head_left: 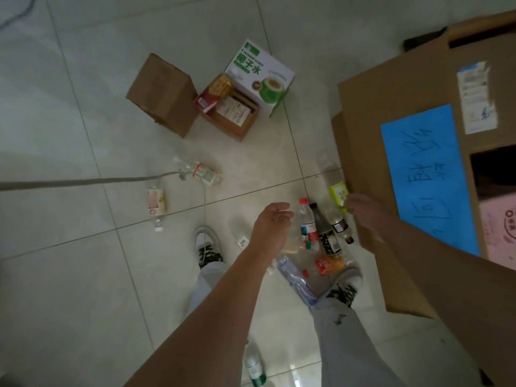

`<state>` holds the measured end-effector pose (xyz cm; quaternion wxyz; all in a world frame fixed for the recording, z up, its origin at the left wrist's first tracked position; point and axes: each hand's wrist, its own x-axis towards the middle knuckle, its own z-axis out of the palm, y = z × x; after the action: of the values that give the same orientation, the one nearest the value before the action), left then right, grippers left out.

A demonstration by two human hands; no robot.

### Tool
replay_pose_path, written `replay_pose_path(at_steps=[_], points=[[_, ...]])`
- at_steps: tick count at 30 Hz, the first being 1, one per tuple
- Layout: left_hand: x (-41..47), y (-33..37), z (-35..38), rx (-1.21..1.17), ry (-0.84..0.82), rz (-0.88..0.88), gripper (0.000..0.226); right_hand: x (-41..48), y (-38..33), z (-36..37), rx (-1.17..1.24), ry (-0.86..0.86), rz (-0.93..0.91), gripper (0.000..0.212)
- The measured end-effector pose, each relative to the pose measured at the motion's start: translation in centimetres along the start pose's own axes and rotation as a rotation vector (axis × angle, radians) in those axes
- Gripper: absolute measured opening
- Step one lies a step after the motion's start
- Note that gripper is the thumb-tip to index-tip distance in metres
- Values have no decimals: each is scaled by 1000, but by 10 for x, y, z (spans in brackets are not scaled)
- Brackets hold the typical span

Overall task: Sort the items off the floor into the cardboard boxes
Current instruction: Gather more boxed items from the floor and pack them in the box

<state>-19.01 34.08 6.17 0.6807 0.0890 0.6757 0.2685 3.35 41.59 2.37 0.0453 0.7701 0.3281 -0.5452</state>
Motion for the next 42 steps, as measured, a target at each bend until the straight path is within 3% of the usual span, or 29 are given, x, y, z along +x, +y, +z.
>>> replay_pose_path(at_steps=[7, 16, 21, 26, 31, 36, 42], points=[[-10, 51, -61, -97, 1, 79, 34, -58, -92, 72, 185, -176, -25, 36], [-14, 118, -171, -226, 96, 177, 39, -86, -215, 152, 230, -98, -161, 29], [-4, 139, -187, -112, 188, 218, 35, -70, -274, 169, -48, -88, -370, 40], [22, 150, -212, -163, 323, 95, 31, -55, -323, 196, -265, -105, -513, 50], [52, 159, -251, -386, 479, -12, 31, -12, -376, 241, -301, -215, -449, 43], [100, 176, -266, -354, 596, -104, 34, 46, -415, 264, -315, -164, -403, 29], [181, 204, -288, -331, 689, -212, 43, 94, -445, 277, -415, -256, -445, 12]])
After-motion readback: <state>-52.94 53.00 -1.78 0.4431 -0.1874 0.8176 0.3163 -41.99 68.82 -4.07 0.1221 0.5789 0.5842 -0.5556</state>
